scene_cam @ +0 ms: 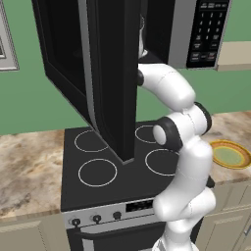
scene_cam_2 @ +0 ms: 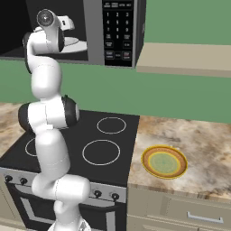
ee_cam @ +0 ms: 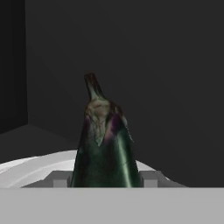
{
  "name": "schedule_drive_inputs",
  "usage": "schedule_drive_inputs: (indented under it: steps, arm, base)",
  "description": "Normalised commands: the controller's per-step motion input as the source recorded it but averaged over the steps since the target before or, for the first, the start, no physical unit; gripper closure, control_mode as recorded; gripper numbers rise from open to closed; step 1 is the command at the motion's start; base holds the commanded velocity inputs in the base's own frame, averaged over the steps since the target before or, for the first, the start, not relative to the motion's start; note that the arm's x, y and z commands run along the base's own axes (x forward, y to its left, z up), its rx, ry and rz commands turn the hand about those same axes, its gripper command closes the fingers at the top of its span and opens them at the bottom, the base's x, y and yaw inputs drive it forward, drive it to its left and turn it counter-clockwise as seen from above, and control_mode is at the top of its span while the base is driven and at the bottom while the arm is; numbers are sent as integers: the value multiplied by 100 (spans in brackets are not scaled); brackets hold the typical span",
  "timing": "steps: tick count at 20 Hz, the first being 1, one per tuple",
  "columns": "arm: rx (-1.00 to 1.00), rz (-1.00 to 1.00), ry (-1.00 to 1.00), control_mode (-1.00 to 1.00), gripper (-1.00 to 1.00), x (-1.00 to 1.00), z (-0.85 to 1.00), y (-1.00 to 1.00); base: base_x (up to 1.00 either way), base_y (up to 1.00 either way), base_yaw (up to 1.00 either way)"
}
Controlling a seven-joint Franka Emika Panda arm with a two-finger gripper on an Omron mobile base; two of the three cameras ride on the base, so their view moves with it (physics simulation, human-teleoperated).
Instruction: Pick the eggplant from the counter and place it in the microwave. Then turn on the microwave.
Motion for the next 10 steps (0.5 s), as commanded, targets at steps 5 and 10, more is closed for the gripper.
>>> schedule_drive_inputs:
  steps: [5,10]
  arm:
    - [-1,0,1,-100,100,18,-2,10]
    - [0,0,0,-100,100,12,-5,8]
  base:
    - [0,0,0]
    - [0,0,0]
